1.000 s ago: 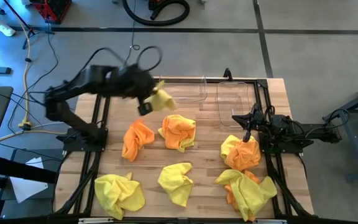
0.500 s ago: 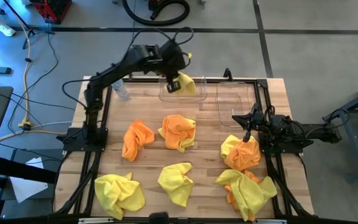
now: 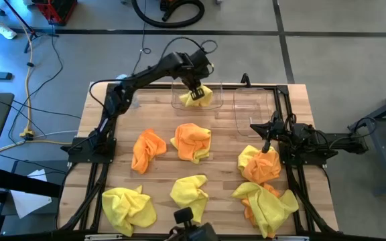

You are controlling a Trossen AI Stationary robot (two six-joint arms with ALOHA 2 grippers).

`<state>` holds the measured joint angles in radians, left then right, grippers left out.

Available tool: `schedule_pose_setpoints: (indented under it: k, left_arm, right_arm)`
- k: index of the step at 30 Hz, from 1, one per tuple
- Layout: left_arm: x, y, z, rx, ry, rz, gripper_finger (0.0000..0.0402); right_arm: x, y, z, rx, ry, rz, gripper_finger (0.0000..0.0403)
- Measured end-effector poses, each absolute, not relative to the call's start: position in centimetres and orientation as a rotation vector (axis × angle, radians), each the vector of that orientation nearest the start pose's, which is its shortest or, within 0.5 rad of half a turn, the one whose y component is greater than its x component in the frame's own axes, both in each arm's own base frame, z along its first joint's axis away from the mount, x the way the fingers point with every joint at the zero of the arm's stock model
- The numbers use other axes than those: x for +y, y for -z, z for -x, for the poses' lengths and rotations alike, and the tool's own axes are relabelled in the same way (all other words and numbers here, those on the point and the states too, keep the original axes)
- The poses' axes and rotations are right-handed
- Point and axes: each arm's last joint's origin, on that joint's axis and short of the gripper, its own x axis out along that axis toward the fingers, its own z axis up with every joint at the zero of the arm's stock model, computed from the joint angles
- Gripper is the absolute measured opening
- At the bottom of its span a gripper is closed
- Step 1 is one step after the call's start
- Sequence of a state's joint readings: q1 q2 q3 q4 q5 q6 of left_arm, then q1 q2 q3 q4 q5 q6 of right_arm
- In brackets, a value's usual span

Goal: Sort microfiber towel by color & place in baskets
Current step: Put the yellow microfiber towel into the left transparent bin

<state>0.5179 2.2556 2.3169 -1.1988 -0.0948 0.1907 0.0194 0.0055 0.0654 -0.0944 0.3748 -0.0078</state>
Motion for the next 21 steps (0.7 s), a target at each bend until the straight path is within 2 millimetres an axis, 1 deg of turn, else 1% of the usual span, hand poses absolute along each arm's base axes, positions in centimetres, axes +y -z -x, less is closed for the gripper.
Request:
schedule_pose_setpoints:
  k: [6, 10, 13, 16, 21]
  left_arm:
    - [24.2, -24.9, -42.1, 1.251, -0.463, 0.172, 0.0000]
    - [24.5, -22.5, -42.8, 1.294, -0.470, 0.205, 0.0011]
    - [24.6, -21.4, -43.0, 1.304, -0.488, 0.249, 0.0031]
    - [24.6, -20.8, -43.2, 1.308, -0.492, 0.258, 0.0060]
    - [24.6, -21.0, -43.3, 1.301, -0.492, 0.255, 0.0112]
  right_arm:
    - [-0.9, -17.6, -9.2, 0.035, 0.355, 0.014, 0.0000]
    - [-0.9, -17.6, -9.2, 0.035, 0.355, 0.014, 0.0000]
    - [-0.9, -17.6, -9.2, 0.035, 0.355, 0.014, 0.0000]
    - [-0.9, -17.6, -9.2, 0.035, 0.355, 0.014, 0.0000]
    - [-0.9, -17.6, -9.2, 0.035, 0.355, 0.015, 0.0000]
